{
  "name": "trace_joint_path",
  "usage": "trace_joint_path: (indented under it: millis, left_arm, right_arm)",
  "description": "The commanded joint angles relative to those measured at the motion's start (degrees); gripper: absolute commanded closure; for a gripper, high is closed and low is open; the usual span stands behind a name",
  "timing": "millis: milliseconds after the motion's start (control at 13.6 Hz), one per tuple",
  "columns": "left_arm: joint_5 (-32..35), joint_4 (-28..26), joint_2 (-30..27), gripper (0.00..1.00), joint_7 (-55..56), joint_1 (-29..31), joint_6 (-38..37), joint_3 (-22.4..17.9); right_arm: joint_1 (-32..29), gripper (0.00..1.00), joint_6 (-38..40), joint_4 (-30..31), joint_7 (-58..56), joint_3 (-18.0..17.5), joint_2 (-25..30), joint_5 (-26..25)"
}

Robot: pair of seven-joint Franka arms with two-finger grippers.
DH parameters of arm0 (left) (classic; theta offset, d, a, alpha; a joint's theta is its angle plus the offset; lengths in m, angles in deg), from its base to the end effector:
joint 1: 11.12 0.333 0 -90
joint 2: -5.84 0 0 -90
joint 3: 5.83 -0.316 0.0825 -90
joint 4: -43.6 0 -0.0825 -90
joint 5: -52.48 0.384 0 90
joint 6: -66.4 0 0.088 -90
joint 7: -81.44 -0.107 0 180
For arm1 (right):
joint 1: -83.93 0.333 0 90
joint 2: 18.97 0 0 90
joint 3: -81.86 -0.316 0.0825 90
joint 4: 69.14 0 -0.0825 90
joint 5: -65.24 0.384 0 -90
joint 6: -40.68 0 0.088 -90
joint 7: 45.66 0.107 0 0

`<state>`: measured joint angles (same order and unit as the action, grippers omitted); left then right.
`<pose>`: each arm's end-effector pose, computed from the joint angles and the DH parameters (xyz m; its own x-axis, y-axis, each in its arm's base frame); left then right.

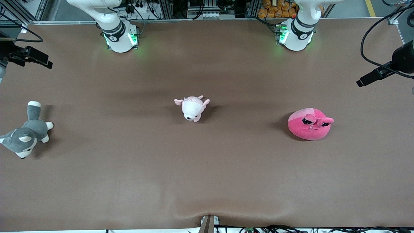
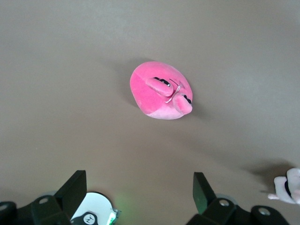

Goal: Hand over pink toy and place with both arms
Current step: 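Move the left gripper toward the pink plush toy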

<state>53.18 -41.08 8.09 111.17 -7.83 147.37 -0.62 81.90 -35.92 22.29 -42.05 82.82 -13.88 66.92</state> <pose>0.5500 -0.0159 0.6330 0.8795 0.4681 -0.0857 0.4645 -0.8836 -0.0589 0.5002 -0.0229 0.6416 0.9795 -0.1071 -0.1707 -0.1121 -0.9935 -0.0200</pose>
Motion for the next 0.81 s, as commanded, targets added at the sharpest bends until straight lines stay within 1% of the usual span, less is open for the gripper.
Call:
trace_joint_path:
  millis: [0,368,736]
  left_arm:
    - [-0.9,0.6,1.1,0.00,7.0,0.2,-0.5,0.3]
    - [-0.9,0.4,3.0,0.00,19.5,-0.4,-0.6,0.5]
    - [-0.7,0.9,7.3,0.00,30.5,-2.3,-0.6,0.5]
  right_arm:
    - [-0.4,0.00,0.0,0.7,0.1,-0.5,0.6,-0.1]
    - [-0.9,0.00,0.0,0.7,-0.1,-0.5,0.5,0.0]
    - [-0.5,0.00,0.0,0.7,0.0,-0.4,0.4,0.0]
